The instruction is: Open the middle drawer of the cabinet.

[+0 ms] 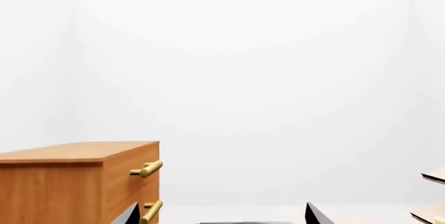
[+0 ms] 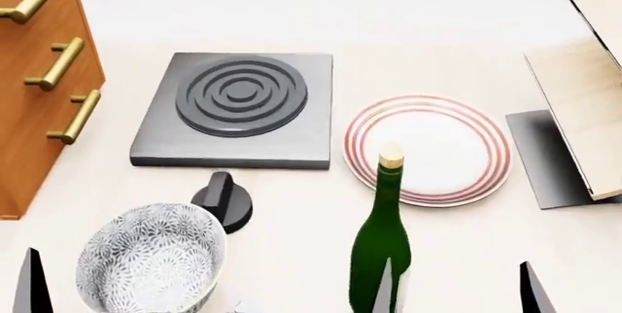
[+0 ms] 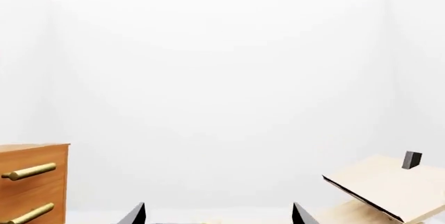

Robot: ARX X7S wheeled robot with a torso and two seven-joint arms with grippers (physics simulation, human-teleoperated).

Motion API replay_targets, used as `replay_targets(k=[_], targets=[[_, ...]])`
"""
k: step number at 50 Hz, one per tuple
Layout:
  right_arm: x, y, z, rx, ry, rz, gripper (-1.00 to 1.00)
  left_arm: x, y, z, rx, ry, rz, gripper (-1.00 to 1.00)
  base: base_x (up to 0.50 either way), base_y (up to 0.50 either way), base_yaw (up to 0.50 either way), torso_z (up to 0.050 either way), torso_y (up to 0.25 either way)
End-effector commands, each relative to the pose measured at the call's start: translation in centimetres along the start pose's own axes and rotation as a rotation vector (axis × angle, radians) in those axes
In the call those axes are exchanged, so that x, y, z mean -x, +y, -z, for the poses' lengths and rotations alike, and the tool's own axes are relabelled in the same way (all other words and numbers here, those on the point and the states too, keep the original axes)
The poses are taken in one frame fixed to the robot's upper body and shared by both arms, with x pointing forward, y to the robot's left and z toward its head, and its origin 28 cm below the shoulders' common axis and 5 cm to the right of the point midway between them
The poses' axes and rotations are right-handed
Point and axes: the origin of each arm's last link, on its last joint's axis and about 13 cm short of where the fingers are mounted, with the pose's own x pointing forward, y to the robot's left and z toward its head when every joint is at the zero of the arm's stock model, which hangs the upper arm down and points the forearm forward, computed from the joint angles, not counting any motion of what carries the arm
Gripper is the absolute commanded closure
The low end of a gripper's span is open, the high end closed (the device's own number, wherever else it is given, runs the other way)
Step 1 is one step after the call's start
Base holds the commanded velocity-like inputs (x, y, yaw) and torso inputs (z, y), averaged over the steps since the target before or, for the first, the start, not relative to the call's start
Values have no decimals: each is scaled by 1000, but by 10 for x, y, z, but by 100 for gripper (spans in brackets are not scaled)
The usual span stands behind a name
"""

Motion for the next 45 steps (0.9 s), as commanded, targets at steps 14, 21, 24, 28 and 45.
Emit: replay_targets(k=[14,21,24,28,45], targets=[[0,1,1,14,16,4,-100,0,0,0,0,7,-3,-100,333,499,0,50,0],[0,1,1,15,17,3,-100,1,0,1,1,10,-2,-100,329,500,0,50,0],[0,1,1,14,17,2,-100,1,0,0,0,10,0,-100,329,500,0,50,0],[0,0,2,15,19,5,-100,1,-1,1,-2,11,-2,-100,333,500,0,50,0],[3,-2,-2,-76,-40,-12,-100,1,-1,1,-8,14,-2,-100,184,265,0,50,0]])
